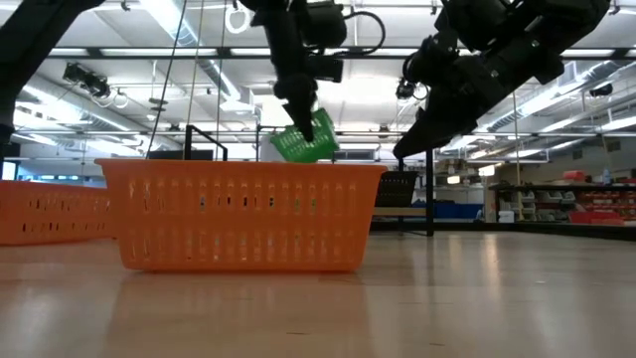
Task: Stack baskets on shelf by color
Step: Stack the green bin on top of the stacked green bin on the shelf
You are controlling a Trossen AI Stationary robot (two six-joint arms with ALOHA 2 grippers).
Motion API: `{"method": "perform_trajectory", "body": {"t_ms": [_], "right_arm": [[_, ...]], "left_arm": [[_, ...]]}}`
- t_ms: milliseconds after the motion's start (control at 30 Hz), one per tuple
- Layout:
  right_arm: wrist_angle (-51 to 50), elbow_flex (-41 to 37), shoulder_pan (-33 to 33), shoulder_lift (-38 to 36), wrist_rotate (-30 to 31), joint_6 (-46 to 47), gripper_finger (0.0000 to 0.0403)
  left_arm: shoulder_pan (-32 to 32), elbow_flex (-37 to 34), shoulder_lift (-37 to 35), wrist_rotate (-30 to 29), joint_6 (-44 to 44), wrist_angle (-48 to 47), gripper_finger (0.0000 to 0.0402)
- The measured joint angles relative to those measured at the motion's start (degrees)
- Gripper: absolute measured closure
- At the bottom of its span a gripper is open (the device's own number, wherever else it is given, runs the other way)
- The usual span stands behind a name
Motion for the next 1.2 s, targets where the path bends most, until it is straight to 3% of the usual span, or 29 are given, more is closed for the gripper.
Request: {"method": "perform_trajectory", "body": {"t_ms": [300, 900, 1033, 1200], "right_arm": [[-0.4, 0.0, 0.8, 0.0, 0.0, 2.5, 0.0267], [-0.8, 0.0, 2.0, 0.0, 0.0, 2.6, 0.0267], [-0.8, 0.0, 2.0, 0.0, 0.0, 2.6, 0.0267], [-0.8, 0.0, 2.0, 0.0, 0.0, 2.6, 0.0267]], "left_arm": [[0.2, 0.0, 5.3, -3.6, -0.4, -1.0, 0.0395], [0.2, 2.3, 5.4, -3.8, -1.9, -5.3, 0.0387], [0.1, 2.3, 5.4, -3.9, -2.6, -5.3, 0.0352], [0.1, 2.3, 5.4, -3.7, -3.8, -4.7, 0.0272]]}}
